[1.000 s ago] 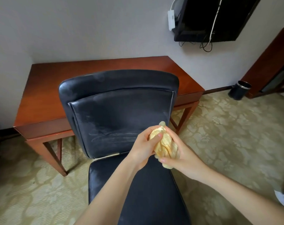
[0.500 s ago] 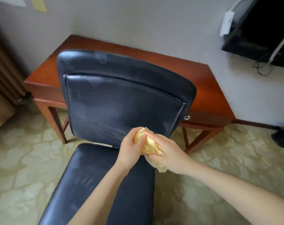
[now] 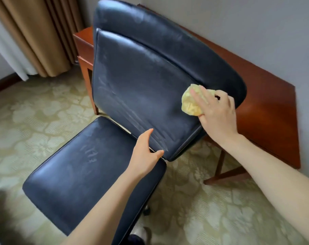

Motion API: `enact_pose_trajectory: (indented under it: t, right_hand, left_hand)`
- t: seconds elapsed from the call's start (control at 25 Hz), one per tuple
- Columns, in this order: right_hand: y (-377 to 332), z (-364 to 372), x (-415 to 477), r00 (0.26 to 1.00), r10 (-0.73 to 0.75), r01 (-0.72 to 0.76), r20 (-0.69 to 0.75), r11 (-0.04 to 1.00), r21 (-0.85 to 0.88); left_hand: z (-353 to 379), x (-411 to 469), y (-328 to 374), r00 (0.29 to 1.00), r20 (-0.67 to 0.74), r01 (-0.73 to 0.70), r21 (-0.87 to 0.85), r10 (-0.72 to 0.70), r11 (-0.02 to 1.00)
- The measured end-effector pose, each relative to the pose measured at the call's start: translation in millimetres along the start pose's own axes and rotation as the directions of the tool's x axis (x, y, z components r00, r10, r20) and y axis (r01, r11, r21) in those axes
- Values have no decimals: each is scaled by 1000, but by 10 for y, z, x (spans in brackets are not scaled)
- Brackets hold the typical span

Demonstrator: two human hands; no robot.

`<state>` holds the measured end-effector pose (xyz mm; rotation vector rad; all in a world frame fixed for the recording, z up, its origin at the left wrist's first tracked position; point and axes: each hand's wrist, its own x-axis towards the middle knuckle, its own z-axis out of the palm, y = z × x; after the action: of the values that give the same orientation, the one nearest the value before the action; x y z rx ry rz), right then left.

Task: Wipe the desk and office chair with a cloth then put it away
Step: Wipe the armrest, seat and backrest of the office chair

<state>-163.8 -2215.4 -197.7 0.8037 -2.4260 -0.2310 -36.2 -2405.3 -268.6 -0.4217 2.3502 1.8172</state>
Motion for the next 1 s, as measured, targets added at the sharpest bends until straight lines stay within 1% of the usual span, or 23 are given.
enact_pose_trajectory:
  t: [0.04, 0.08, 0.16, 0.24, 0.32, 0.44, 0.56, 0.68, 0.8, 0.88, 0.92, 1.0]
  right_hand:
    - [-82, 108, -42, 999, -24, 23, -28, 1000, -3]
    - [-197, 243, -111, 996, -79, 79, -44, 997, -1]
    - [-415, 491, -307, 968, -251, 251, -13, 968, -2]
    - [-582, 697, -549, 903, -421, 422, 84, 906, 6]
    - [-625, 791, -707, 815, -560, 560, 148, 827, 42]
    - [-475, 753, -618, 720, -684, 679, 117, 729, 82]
    - [-272, 586, -381, 672, -729, 727, 128, 683, 69]
    - [-189, 402, 67, 666, -732, 736, 147, 676, 33]
    - [-214, 247, 765, 649, -726, 752, 228, 658, -45]
    - [-327, 231, 1292, 644, -732, 762, 222, 639, -101]
    - [-407, 233, 1563, 647, -738, 762, 193, 632, -139]
    - [-569, 241, 2077, 701, -696, 712, 158, 668, -217]
  left_hand:
    - [19, 47, -2, 1000, -3, -11, 16, 11, 1000]
    - [46, 101, -28, 1000, -12, -15, 26, 16, 1000]
    - [77, 195, -77, 999, -29, -21, 44, 22, 999]
    - [57, 312, -138, 998, -42, -39, 67, 42, 997]
    - [9, 445, -202, 998, -48, -46, 71, 49, 996]
    - [-38, 575, -257, 999, -48, -21, 61, 24, 998]
    - [-51, 578, -279, 1000, -30, -5, 46, 7, 999]
    - [-209, 553, -279, 999, -33, -26, 51, 28, 998]
    - [-352, 553, -308, 995, -96, 1, 20, 1, 1000]
    - [-408, 580, -317, 987, -157, 24, 20, -21, 1000]
    - [-418, 601, -314, 982, -187, 33, 15, -30, 999]
    - [-413, 670, -288, 974, -224, 43, 0, -42, 999]
